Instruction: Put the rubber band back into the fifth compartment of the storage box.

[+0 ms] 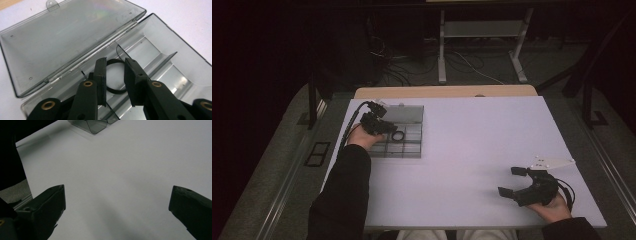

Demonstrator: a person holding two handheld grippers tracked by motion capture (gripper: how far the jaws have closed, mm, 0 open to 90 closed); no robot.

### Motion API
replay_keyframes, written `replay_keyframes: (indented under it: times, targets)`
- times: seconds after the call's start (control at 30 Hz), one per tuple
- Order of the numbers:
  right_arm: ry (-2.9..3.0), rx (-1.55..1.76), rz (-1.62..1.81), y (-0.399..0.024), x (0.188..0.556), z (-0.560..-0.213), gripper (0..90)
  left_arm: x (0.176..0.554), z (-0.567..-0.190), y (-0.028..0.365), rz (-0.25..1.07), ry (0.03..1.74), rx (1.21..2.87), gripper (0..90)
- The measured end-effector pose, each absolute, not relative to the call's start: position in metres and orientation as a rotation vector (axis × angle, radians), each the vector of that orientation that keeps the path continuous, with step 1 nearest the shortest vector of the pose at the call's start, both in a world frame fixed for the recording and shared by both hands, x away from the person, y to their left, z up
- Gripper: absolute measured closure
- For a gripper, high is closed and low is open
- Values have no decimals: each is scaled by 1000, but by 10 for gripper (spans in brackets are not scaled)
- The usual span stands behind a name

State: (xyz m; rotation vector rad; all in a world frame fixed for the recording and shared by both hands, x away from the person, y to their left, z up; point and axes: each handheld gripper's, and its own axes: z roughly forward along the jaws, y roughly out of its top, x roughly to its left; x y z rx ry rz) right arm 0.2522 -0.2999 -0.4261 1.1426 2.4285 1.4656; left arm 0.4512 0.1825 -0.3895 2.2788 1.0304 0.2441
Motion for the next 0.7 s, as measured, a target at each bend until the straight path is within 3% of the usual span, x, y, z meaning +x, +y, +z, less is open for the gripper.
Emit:
replay_keyframes:
  times: [0.7]
  targets:
    - [2421, 1153, 1472, -300, 252, -426, 5, 418, -343, 191, 262, 1016, 2140, 299]
